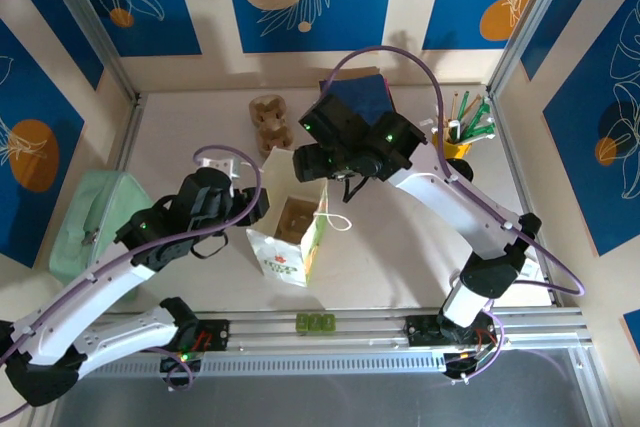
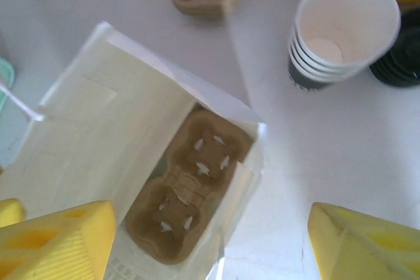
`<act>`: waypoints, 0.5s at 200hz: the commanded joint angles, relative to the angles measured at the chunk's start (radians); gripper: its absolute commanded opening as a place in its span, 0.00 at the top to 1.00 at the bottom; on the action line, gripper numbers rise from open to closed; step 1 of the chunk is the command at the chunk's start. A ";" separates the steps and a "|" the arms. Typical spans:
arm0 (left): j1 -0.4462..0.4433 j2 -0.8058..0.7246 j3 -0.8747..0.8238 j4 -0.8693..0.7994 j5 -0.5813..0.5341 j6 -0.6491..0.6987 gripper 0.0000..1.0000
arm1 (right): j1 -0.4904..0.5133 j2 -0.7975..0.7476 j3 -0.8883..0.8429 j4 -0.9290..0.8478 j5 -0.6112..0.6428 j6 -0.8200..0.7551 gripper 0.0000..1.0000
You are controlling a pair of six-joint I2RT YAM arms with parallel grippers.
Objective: Pack the takeout coffee
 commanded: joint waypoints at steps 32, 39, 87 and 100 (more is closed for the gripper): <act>0.006 -0.087 0.036 -0.033 -0.106 0.049 0.37 | -0.025 0.021 -0.035 -0.062 -0.093 0.161 0.34; 0.006 -0.098 0.036 -0.036 -0.115 0.052 0.37 | -0.027 0.023 -0.050 -0.052 -0.102 0.163 0.34; 0.006 -0.140 0.030 -0.053 -0.143 0.063 0.34 | -0.043 0.051 -0.113 -0.009 -0.172 0.176 0.42; 0.006 -0.142 0.026 -0.055 -0.146 0.064 0.34 | -0.044 0.056 -0.130 0.012 -0.183 0.176 0.47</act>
